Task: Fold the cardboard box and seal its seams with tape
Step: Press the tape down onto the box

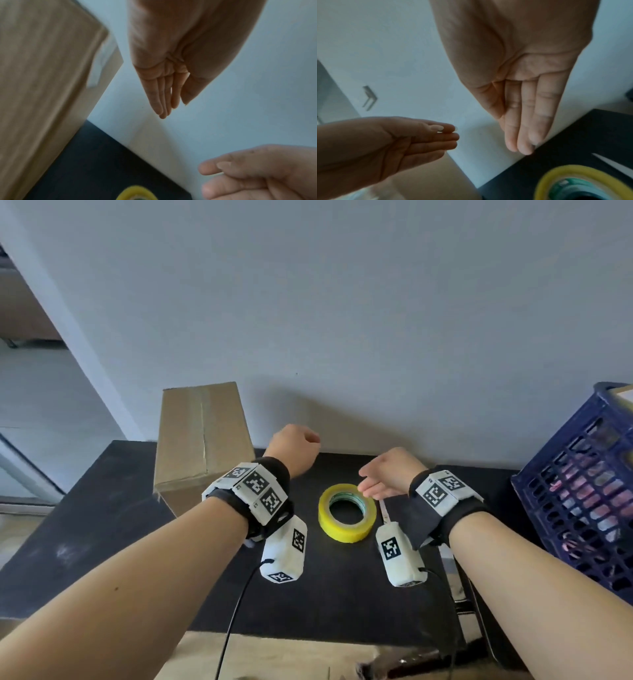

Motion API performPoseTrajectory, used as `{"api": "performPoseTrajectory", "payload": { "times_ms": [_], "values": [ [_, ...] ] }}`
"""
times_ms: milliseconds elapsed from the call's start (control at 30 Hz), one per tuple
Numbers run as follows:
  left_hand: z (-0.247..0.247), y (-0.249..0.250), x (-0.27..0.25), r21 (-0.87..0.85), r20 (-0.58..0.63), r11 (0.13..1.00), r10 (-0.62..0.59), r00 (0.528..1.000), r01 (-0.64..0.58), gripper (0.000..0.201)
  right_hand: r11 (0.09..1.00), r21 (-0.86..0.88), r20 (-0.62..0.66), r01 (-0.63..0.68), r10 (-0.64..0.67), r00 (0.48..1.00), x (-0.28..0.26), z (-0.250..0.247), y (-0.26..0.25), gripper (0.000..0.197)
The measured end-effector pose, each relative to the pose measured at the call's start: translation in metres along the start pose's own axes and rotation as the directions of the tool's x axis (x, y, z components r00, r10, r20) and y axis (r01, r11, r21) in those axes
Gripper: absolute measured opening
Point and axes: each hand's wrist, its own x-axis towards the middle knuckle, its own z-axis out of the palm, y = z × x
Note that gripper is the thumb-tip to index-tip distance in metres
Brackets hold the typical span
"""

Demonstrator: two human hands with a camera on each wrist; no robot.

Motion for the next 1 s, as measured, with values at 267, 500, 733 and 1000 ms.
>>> {"api": "performPoseTrajectory", "payload": {
  "times_ms": [267, 500, 733, 1000],
  "values": [
    [-0.088, -0.02, -0.036, -0.074, -0.239, 0.997, -0.005, 0.971, -0.013, 0.028, 0.991, -0.002, 0.084, 0.133, -0.132, 0.988, -0.03, 0.051, -0.075, 0.03],
    [-0.14, -0.073, -0.066, -0.052, -0.442, 0.988, -0.155, 0.883, 0.147, 0.043, 0.934, -0.054, 0.051, 0.353, -0.35, 0.935, -0.034, 0.096, -0.101, 0.014],
    [-0.137, -0.107, -0.08, -0.169, -0.155, 0.93, -0.351, 0.923, 0.326, 0.073, 0.851, -0.244, 0.061, 0.465, -0.465, 0.883, -0.043, 0.119, -0.107, 0.052],
    [-0.143, -0.109, -0.079, 0.078, -0.297, 0.984, -0.13, 0.946, 0.16, 0.052, 0.58, -0.544, 0.181, 0.606, -0.624, 0.76, -0.048, 0.125, -0.106, 0.05]
  ]
}}
